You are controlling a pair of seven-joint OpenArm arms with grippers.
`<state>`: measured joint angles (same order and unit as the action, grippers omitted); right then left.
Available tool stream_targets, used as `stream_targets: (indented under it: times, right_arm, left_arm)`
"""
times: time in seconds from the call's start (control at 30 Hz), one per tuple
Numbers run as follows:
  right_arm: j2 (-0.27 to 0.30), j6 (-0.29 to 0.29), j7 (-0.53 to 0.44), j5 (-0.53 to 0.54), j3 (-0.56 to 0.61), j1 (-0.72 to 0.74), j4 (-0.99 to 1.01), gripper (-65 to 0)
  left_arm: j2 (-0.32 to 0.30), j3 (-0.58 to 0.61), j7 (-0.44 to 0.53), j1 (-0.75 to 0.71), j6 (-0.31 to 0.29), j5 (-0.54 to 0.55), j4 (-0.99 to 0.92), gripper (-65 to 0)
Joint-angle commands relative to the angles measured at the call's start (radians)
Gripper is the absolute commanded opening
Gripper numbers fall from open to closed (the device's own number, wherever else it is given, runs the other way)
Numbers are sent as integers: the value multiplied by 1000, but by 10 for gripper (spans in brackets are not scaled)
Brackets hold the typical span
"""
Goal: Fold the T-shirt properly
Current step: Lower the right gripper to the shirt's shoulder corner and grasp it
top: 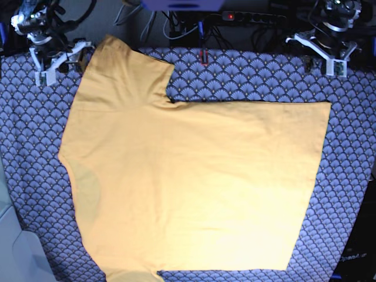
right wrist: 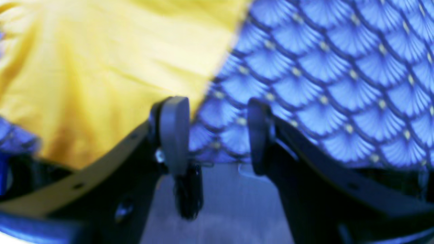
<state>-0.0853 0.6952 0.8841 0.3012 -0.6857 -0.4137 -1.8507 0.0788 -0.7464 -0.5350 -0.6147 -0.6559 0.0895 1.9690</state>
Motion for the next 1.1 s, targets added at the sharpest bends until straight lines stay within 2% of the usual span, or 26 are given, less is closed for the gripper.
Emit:
stream_targets:
  times: [0.0, 0.13, 0.4, 0.6, 0.73, 1.07]
  right_arm:
    - [6, 3, 7, 16, -15, 9, 4, -361]
    - [8, 3, 50, 16, -36, 31, 64, -360]
    - [2, 3, 57, 17, -32, 26, 50, -360]
    - [-1, 3, 165, 17, -32, 49, -68, -359]
    - [-1, 3, 226, 17, -32, 85, -74, -359]
    - [-6, 3, 231, 17, -6, 106, -73, -359]
  left_arm:
    - [-3, -6, 22, -4, -5, 10, 16, -398]
    - [0, -8, 22, 6, -20, 3, 16, -398]
    - [0, -8, 22, 6, -20, 2, 16, -398]
    - [0, -8, 22, 5, -20, 2, 16, -398]
    - [2, -8, 22, 2, -20, 2, 14, -398]
    - [2, -8, 22, -1, -21, 2, 11, -398]
